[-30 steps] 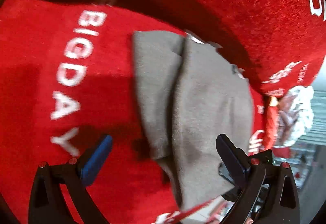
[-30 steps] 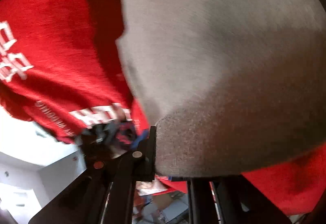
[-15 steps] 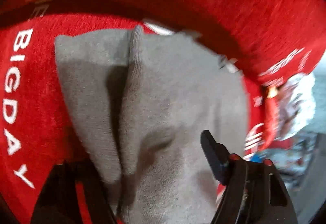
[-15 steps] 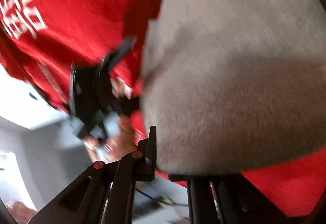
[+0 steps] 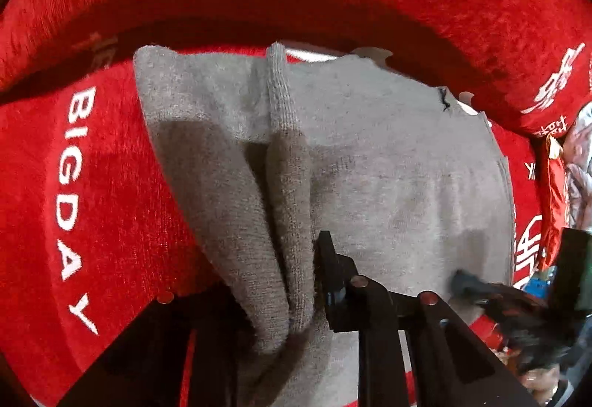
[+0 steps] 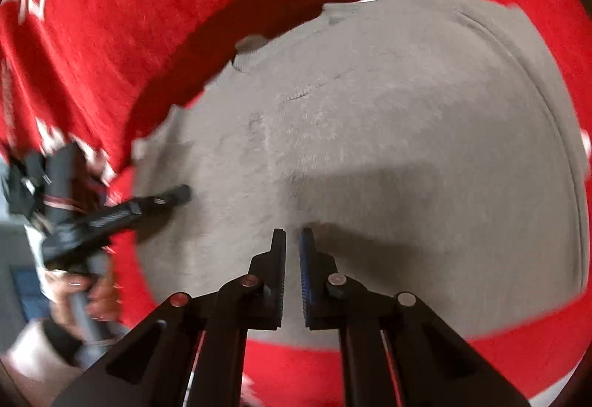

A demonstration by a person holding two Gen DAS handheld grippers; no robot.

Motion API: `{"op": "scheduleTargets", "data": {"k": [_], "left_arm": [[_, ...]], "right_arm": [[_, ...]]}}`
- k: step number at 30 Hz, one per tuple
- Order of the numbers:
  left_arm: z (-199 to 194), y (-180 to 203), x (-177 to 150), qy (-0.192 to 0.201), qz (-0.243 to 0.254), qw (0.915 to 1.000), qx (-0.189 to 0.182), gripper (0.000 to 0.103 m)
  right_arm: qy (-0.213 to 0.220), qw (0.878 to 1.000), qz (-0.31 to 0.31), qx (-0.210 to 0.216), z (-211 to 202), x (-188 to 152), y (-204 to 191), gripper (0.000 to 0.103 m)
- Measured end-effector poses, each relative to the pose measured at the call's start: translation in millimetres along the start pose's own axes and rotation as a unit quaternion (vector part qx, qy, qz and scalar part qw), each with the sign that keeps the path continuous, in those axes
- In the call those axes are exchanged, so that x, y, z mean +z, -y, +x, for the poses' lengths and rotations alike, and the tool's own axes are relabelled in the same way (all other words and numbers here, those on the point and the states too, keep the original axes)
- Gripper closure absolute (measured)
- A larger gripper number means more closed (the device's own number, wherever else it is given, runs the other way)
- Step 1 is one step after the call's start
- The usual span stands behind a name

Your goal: Fold small clothes

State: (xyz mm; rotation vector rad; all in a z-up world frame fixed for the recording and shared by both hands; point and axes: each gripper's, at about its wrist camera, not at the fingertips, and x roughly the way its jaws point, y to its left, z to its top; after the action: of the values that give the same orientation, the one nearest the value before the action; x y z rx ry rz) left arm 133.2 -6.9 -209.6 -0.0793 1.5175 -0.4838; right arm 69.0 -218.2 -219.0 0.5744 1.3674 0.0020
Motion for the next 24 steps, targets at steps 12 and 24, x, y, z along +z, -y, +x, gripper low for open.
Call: {"op": "scheduleTargets", "data": {"k": [12,24], "left_arm": [[-69,139,16,0.083,0.092,0.9912,-0.047,0.088],[43,283,19,0.011,0.191,0.9814,-0.013,0.087]], "right_arm": [[-0.007,0.997,0.041,0.072,-5,1,36,0.099],[0.049,0.964,0.183,0.188,-39,-1,146,0.096]]}}
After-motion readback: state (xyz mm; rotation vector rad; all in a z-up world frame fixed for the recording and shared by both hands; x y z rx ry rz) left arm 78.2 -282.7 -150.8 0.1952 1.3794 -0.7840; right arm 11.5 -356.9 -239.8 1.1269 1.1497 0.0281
